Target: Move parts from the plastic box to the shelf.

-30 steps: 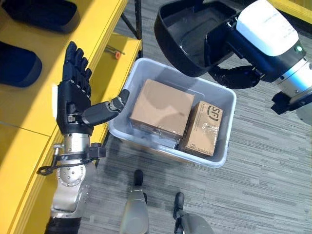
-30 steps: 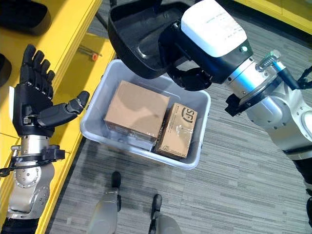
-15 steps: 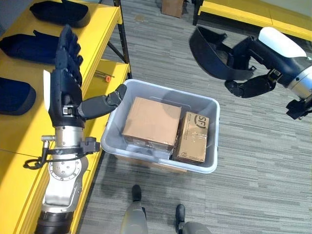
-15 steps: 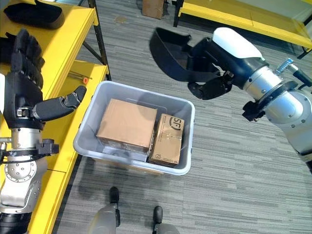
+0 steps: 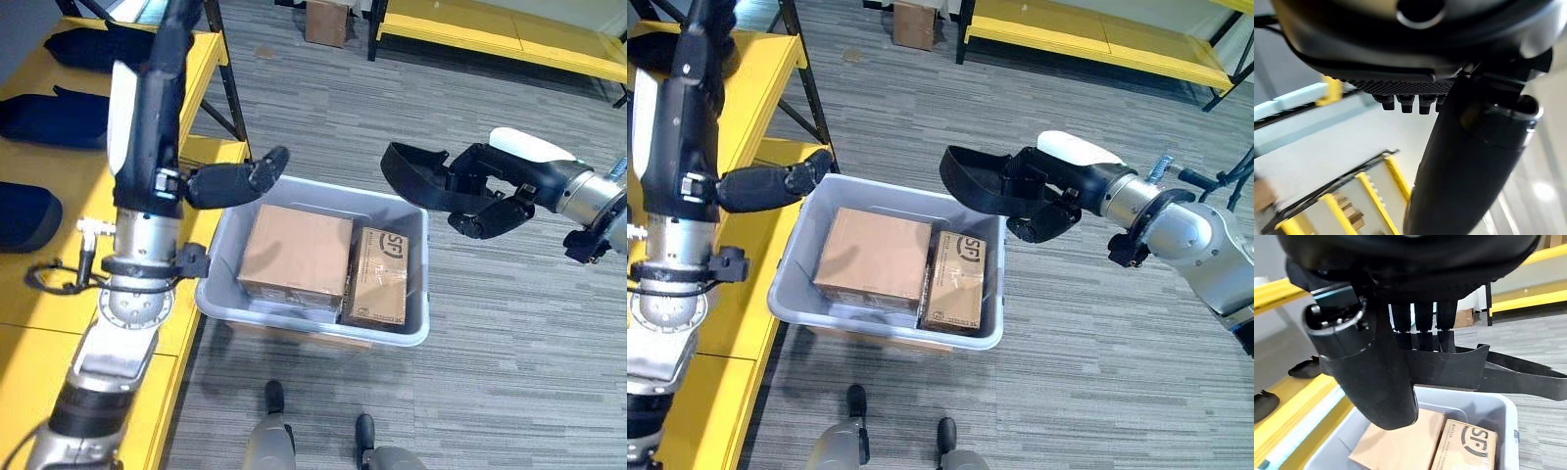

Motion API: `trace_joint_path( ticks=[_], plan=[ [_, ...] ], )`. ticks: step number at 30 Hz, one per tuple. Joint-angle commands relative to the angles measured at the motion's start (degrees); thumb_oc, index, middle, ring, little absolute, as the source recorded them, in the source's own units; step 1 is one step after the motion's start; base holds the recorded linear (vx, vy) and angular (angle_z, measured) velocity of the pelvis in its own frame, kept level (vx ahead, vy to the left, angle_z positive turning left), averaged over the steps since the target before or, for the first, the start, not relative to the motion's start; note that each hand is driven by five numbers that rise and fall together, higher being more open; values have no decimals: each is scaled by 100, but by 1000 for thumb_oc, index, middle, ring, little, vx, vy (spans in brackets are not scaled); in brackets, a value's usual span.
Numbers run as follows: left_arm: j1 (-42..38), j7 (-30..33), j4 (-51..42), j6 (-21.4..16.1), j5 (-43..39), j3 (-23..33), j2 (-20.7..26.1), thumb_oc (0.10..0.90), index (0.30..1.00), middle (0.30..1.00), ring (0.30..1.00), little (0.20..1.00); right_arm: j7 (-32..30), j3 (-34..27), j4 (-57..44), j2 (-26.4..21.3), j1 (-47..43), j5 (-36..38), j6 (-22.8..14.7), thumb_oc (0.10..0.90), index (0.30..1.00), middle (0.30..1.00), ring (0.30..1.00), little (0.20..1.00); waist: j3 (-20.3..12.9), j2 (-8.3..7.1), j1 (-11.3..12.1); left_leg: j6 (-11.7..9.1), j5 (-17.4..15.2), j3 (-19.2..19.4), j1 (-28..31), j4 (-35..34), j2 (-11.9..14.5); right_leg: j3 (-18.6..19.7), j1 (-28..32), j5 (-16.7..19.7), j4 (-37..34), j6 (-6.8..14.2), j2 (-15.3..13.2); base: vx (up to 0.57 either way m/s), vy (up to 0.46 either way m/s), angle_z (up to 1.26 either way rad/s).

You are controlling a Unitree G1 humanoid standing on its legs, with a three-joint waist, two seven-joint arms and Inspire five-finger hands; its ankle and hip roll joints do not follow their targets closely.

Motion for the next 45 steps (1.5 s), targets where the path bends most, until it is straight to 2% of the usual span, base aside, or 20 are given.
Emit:
trace_joint_path(
  ticks=[1, 3, 5, 7, 9, 12, 16, 21, 26, 37, 45],
  plan=[
    [-56, 231, 88, -567, 453, -651, 378, 900, 1000, 1000, 1000, 1000, -411, 329, 295, 291, -526, 408, -278, 400, 300, 300, 300, 300, -1846, -95, -32, -617, 692, -91, -271, -679, 806, -131, 657, -593, -14, 290, -176, 0, 0, 0],
    [-234, 237, 127, -564, 629, -863, 541, 900, 1000, 1000, 1000, 1000, -427, 411, 296, 368, -608, 395, -299, 400, 300, 300, 300, 300, -1852, -74, -56, -620, 705, -75, -262, -689, 809, -121, 658, -598, -14, 290, -178, 0, 0, 0],
    [-558, 199, 114, -597, 827, -1211, 893, 900, 1000, 1000, 1000, 1000, -436, 555, 327, 460, -761, 395, -311, 400, 300, 300, 300, 300, -1865, -49, -73, -628, 722, -73, -259, -686, 814, -111, 658, -611, -14, 286, -175, 0, 0, 0],
    [-656, 160, 129, -608, 824, -1319, 948, 900, 1000, 1000, 1000, 1000, -434, 648, 340, 482, -865, 372, -323, 400, 300, 300, 300, 300, -1858, -44, -82, -630, 731, -72, -251, -690, 816, -104, 667, -620, -14, 282, -172, 0, 0, 0],
    [-1043, 43, 188, -624, 1044, -1775, 1255, 900, 1000, 1000, 1000, 1000, -429, 846, 380, 573, -1059, 341, -350, 400, 300, 300, 300, 300, -1874, -6, -116, -636, 742, -70, -244, -693, 820, -103, 674, -630, -14, 283, -170, 0, 0, 0],
    [-1347, -45, 224, -652, 1190, -2131, 1487, 900, 1000, 1000, 1000, 1000, -442, 901, 431, 644, -1133, 325, -377, 400, 300, 300, 300, 300, -1875, 22, -141, -637, 745, -59, -231, -704, 823, -110, 675, -617, -14, 286, -178, 0, 0, 0],
    [-1465, -147, 214, -693, 1252, -2367, 1737, 900, 1000, 1000, 1000, 1000, -464, 911, 445, 675, -1165, 264, -425, 400, 300, 300, 300, 300, -1871, 32, -137, -636, 743, -49, -234, -693, 823, -111, 671, -612, -14, 292, -180, 0, 0, 0],
    [-1458, -151, 188, -731, 1297, -2381, 1804, 900, 1000, 1000, 1000, 1000, -462, 785, 443, 747, -1061, 312, -435, 400, 300, 300, 300, 300, -1848, 43, -138, -642, 734, -37, -247, -640, 832, -107, 680, -624, -14, 286, -179, 0, 0, 0],
    [-1388, -158, 221, -708, 1342, -2355, 1759, 900, 1000, 1000, 1000, 1000, -476, 719, 451, 774, -1052, 331, -447, 400, 300, 300, 300, 300, -1833, 51, -138, -642, 711, -30, -251, -599, 841, -105, 685, -623, -14, 290, -190, 0, 0, 0],
    [-1458, -116, 459, -638, 1389, -2406, 1009, 900, 1000, 1000, 1000, 1000, -491, 621, 397, 1013, -1080, 372, -445, 400, 300, 300, 300, 300, -1828, 26, -211, -633, 658, -15, -239, -527, 860, -70, 715, -653, -14, 255, -193, 3, 1, -1],
    [-1568, -198, 613, -607, 1518, -2604, 762, 900, 1000, 1000, 1000, 1000, -482, 644, 340, 1158, -1180, 434, -454, 400, 300, 300, 300, 300, -1827, 15, -233, -635, 656, 5, -243, -535, 885, -21, 694, -670, -14, 248, -185, 0, 0, 0]
  ],
)
